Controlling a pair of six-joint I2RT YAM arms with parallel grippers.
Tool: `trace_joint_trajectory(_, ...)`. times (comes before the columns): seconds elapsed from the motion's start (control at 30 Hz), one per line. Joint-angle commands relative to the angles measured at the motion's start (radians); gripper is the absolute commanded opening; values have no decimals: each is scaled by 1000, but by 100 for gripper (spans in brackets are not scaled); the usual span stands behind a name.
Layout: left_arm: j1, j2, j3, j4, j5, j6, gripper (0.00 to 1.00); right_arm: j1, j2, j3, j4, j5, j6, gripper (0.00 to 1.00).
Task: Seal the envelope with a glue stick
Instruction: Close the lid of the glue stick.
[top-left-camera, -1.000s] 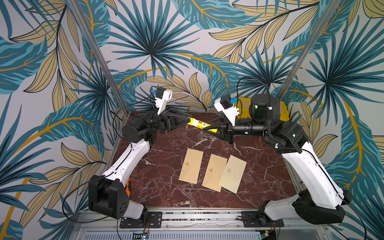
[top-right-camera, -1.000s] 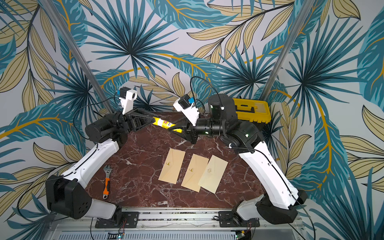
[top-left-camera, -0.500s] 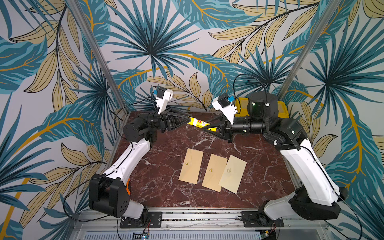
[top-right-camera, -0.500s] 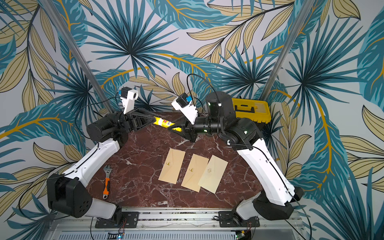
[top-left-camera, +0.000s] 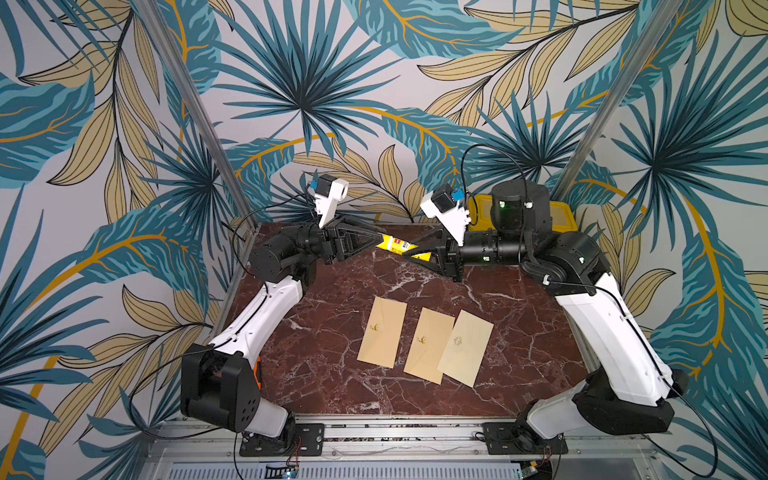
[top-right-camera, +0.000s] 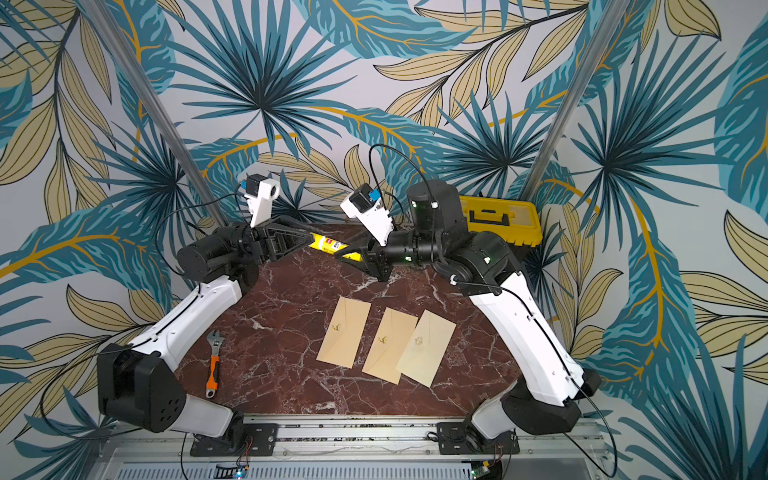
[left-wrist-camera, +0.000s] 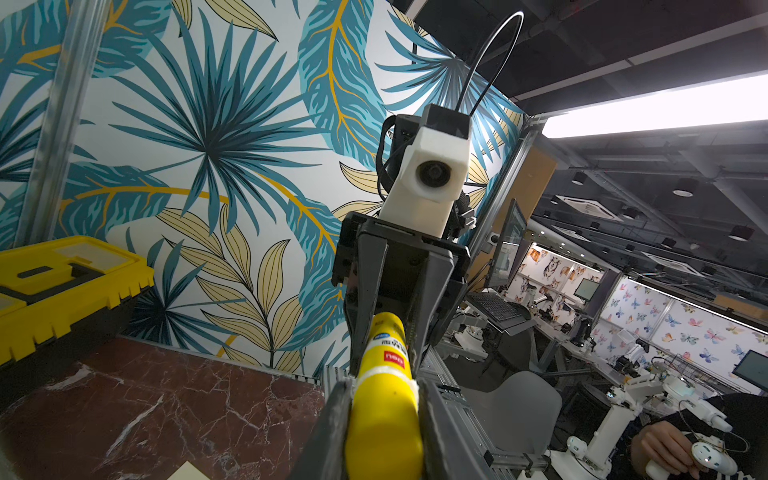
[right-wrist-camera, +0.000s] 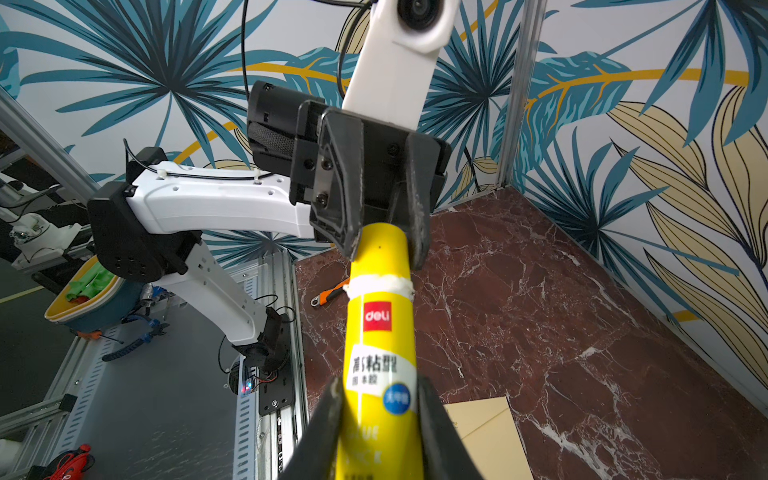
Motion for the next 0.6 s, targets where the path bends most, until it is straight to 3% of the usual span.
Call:
trace_joint_trajectory(0.0, -49, -2, 12, 15, -27, 20, 14, 10, 41, -10, 58, -4, 23, 0)
trace_joint_trajectory(0.57, -103, 11, 18, -27, -18, 67, 12, 10, 62, -45, 206, -1, 98, 0)
